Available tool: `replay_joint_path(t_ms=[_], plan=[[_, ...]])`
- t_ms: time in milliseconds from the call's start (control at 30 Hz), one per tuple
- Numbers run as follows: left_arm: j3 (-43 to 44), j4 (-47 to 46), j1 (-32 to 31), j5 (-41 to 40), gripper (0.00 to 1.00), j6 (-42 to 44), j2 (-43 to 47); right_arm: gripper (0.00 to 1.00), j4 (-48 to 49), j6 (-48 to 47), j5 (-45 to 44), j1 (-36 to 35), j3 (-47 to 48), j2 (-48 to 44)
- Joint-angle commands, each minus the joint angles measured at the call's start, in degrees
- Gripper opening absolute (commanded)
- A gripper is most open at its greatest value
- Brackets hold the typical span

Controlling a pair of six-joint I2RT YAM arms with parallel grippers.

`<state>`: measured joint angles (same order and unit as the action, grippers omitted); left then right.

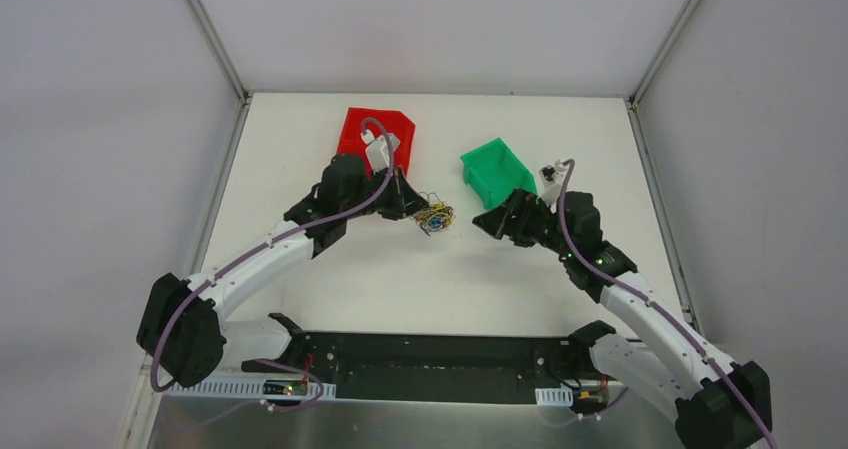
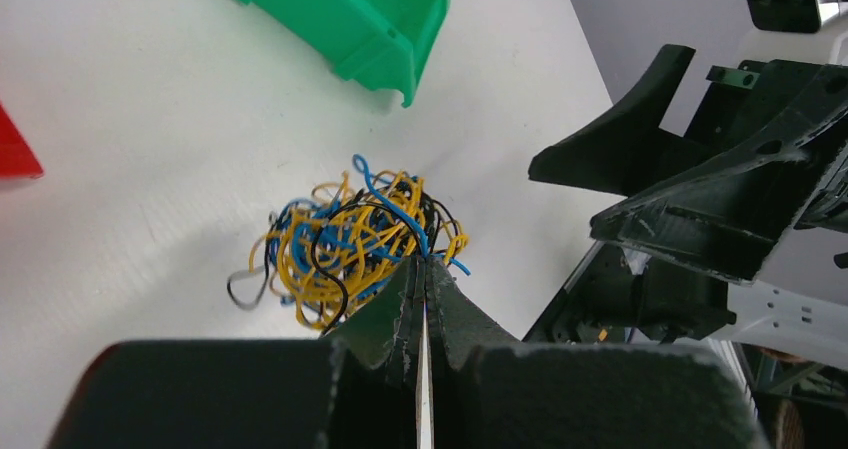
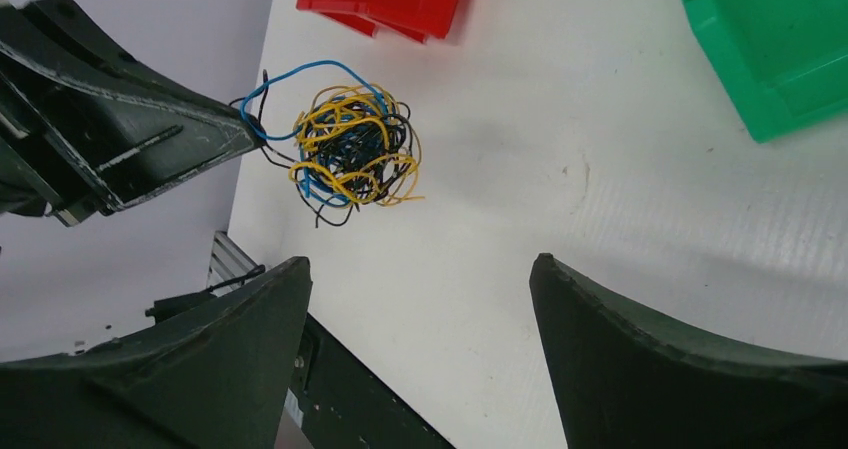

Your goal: Untangle the cables

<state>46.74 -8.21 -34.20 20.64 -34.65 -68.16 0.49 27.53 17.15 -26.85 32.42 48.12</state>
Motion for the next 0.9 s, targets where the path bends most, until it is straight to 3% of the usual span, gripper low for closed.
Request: replay_joint_path(t_ms=[0,167,300,433,567,867], plan=[[3.3,-4.2,-1.4,7.5,0.0,4.4,-4.0,0.82,3.8,-3.1,-2.4,-3.2,1.6,2.6],[2.8,-5.0,-2.9,10.3,0.0,8.0,-3.9,0.71,3.9,-5.2,-2.7,-6.3,3.0,5.7],[1.6,-5.3,-3.5,10.8,0.0,9.1,-2.0,0.7,3.8,-7.3,-0.8,-9.6,4.7,7.6],[1.4,-5.3,-3.8,12.3,0.0,9.8,-2.1,0.69,1.8,-9.2,-4.7,-12.9,6.0,7.9],[2.4,-5.0,-4.2,14.8,0.0,10.4,-4.0,0.6,1.1,-9.8,-7.2,-13.7,5.9,6.4],[3.0,-3.5,-4.9,14.6,0.0,12.4,-3.8,0.57,-2.2,-10.6,-12.3,-13.8,6.5,4.9]])
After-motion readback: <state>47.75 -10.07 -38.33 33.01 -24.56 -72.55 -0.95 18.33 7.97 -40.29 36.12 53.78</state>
